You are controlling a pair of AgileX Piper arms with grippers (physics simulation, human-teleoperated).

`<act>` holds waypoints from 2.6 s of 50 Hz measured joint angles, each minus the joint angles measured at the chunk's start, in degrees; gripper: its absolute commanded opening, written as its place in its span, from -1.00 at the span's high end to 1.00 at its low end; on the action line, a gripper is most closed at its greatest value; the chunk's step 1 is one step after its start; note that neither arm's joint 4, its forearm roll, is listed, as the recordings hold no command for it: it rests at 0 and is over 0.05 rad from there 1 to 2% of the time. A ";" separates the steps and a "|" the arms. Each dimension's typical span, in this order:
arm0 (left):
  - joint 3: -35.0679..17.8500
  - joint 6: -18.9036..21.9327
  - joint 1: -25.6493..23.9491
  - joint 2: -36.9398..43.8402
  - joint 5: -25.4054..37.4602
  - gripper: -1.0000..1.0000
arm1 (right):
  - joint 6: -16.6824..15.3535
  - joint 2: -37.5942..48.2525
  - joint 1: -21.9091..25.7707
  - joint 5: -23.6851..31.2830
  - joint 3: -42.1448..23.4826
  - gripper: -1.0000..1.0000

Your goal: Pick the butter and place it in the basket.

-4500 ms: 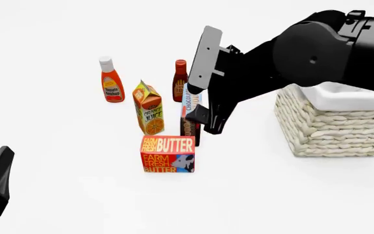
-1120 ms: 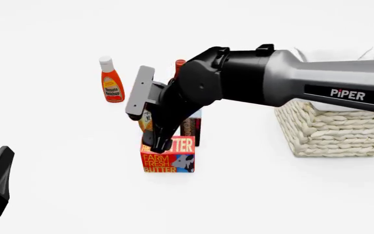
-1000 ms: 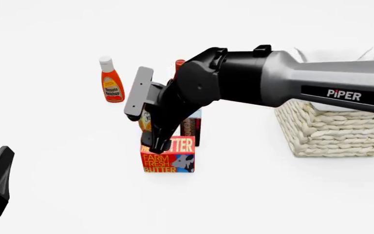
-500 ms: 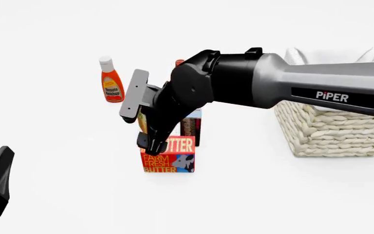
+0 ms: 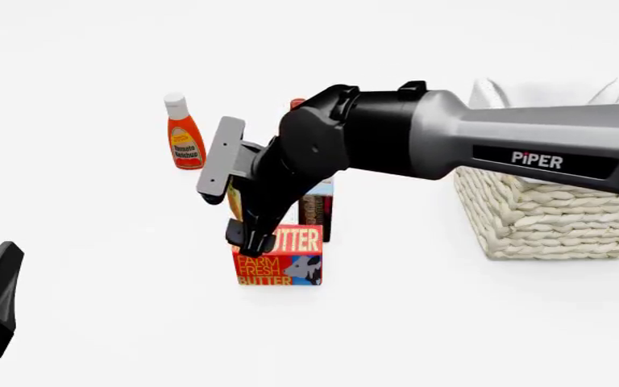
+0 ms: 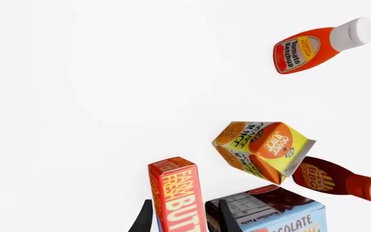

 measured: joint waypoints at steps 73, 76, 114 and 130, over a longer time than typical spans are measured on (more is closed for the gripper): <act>0.00 0.00 0.00 0.00 0.00 -1.00 | -0.30 3.52 -0.25 0.19 -2.28 -1.00; 0.00 0.00 0.00 0.00 0.00 -1.00 | -0.25 3.65 -0.23 0.16 -2.31 -1.00; 0.00 0.00 0.00 0.00 0.00 -1.00 | 0.52 5.58 -0.11 -0.28 -2.38 -1.00; 0.00 0.00 0.00 0.00 0.00 -1.00 | 0.39 6.19 -0.59 -0.45 -2.31 -1.00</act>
